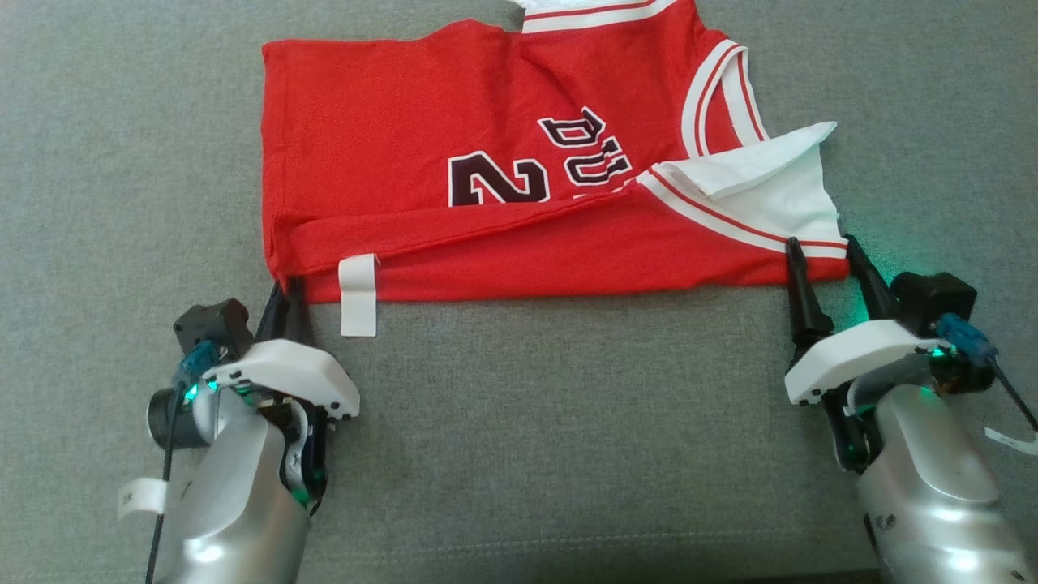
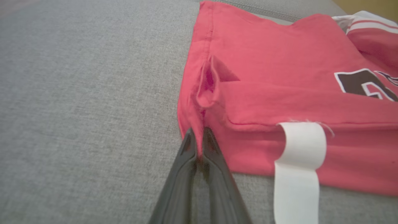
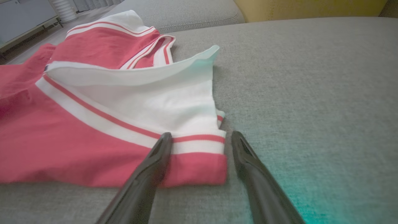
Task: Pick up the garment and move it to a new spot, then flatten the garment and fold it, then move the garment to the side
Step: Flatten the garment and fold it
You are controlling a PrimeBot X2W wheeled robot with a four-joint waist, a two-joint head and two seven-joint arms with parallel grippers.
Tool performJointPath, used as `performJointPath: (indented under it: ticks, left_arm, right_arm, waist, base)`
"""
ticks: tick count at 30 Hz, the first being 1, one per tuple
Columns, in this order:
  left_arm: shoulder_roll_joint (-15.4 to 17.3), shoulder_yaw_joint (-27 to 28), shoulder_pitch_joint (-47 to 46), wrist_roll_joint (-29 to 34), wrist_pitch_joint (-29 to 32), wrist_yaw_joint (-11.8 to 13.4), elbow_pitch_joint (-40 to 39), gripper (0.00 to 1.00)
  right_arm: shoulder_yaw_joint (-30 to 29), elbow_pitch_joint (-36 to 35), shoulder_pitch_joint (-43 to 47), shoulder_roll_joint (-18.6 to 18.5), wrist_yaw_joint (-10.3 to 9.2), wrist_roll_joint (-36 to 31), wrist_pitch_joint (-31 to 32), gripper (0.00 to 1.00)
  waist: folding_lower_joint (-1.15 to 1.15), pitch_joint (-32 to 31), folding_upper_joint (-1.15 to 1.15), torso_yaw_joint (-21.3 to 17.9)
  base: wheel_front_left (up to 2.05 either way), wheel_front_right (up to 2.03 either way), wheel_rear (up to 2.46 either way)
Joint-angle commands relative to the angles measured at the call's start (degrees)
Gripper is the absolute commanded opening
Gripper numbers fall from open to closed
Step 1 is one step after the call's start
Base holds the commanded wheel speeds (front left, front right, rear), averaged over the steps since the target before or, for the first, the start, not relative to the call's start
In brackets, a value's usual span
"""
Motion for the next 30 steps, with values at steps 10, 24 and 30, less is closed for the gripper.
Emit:
performJointPath:
  ticks: [10, 24, 30]
  left_arm:
    - [0.57, 0.84, 1.55, -0.08, 1.31, -1.04, -0.89, 0.00]
    - [1.94, 11.12, 8.14, 3.92, 1.31, -3.08, -11.98, 0.00]
    - [1.30, 10.98, 14.28, 2.26, 1.31, -3.21, -6.53, 0.00]
  right_arm:
    - [3.76, 0.58, -0.63, 1.01, 0.36, 3.22, -0.52, 0.00]
    - [4.32, -1.50, 0.64, -0.36, 0.36, 12.61, 1.64, 0.00]
    - [4.62, -5.17, 8.52, -1.60, 0.36, 15.50, 5.49, 0.00]
  waist:
    - [0.00, -2.72, 0.00, 0.37]
    - [0.00, -18.78, 0.00, 1.09]
    - [0.00, -19.91, 0.00, 1.32]
  base:
    - [0.00, 0.00, 0.00]
    - [0.00, 0.00, 0.00]
    - [0.00, 0.00, 0.00]
